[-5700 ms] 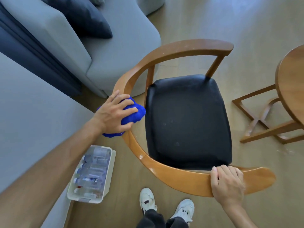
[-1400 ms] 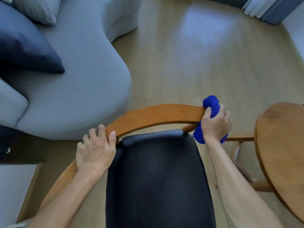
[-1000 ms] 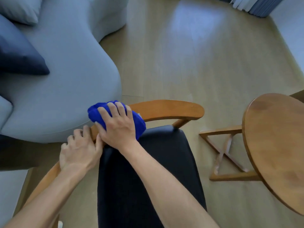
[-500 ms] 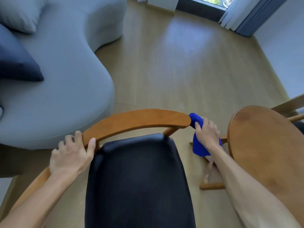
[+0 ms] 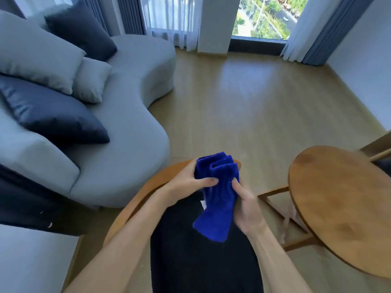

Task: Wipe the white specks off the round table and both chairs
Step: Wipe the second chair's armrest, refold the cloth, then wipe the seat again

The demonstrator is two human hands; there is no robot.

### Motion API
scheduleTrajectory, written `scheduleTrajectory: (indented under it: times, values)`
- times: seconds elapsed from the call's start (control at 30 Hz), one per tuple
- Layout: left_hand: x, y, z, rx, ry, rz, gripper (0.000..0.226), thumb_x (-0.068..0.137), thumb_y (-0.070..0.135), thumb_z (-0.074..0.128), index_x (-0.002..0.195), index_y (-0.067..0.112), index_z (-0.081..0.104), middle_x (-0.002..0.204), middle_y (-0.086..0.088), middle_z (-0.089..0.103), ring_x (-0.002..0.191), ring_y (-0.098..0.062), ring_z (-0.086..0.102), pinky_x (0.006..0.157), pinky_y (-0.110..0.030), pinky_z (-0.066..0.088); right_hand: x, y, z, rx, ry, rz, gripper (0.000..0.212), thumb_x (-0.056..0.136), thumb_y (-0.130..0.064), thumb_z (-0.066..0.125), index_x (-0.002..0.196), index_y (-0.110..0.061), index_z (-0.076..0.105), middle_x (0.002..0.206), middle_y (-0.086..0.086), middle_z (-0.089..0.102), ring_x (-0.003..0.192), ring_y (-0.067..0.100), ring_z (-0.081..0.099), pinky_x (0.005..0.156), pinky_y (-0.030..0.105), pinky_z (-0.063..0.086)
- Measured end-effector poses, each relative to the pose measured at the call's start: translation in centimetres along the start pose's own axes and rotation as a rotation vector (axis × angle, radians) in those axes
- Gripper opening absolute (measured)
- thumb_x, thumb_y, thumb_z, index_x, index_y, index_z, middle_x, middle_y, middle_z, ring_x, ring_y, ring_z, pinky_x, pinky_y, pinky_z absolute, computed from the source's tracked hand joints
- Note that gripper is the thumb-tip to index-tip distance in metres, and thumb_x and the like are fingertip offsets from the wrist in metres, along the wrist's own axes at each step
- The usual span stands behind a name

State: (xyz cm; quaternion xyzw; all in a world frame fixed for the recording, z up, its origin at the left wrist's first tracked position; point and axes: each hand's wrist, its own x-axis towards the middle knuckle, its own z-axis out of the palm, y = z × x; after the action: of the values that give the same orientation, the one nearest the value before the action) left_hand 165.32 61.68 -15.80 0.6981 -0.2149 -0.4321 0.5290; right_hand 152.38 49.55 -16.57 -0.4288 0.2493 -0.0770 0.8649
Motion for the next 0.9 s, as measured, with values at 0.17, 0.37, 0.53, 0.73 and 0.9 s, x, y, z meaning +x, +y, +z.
scheduleTrajectory:
  times: [0.17,0.37,0.53,0.73,0.9]
  values:
    - [-5.2,6.1,0.3,0.015,0.2,0.175,0.03,0.084,0.016,0.072,0.109,0.008,0.059,0.101,-0.007,0.068,0.093,-0.017,0.066,0.079,-0.027,0.054,-4.5,-3.7,4.3,-0.021,-0.053,-0.033,0.042,0.102,-0.034,0.035,0.123,-0.01,0.061,0.118,0.009,0.068,0.11,0.025,0.064,0.091,0.036,0.054]
    - [-9.4,12.4,0.6,0.281,0.251,0.317,0.024,0.08,0.028,0.076,0.09,0.015,0.058,0.082,-0.002,0.066,0.078,-0.016,0.065,0.071,-0.032,0.055,-7.8,-8.7,7.2,-0.511,0.009,-0.322,0.03,0.091,-0.035,0.06,0.119,-0.024,0.056,0.111,-0.004,0.066,0.099,0.005,0.065,0.073,0.016,0.052]
    - [-11.2,16.5,0.9,0.235,0.272,0.325,0.02,0.083,0.03,0.073,0.091,0.018,0.059,0.083,-0.001,0.067,0.077,-0.015,0.066,0.064,-0.025,0.053,-9.0,-12.3,7.8,-0.607,0.2,-0.477,0.012,0.099,-0.025,0.055,0.108,-0.033,0.056,0.106,-0.001,0.067,0.091,0.012,0.068,0.069,0.024,0.057]
    - [-12.2,18.5,2.3,0.232,0.386,0.339,0.026,0.084,0.035,0.071,0.093,0.013,0.06,0.084,-0.006,0.068,0.075,-0.021,0.065,0.069,-0.035,0.055,-11.1,-13.5,9.2,-0.661,-0.059,-0.426,0.043,0.09,-0.033,0.067,0.13,-0.03,0.051,0.118,-0.013,0.064,0.108,0.004,0.062,0.086,0.028,0.056]
    - [-13.2,19.5,2.8,0.197,0.309,0.302,0.025,0.086,0.039,0.067,0.099,0.019,0.061,0.09,-0.003,0.071,0.085,-0.021,0.067,0.076,-0.037,0.057,-11.1,-13.4,10.4,-0.818,0.023,-0.468,0.073,0.075,-0.032,0.082,0.135,-0.028,0.042,0.126,-0.003,0.053,0.114,0.013,0.056,0.091,0.033,0.055]
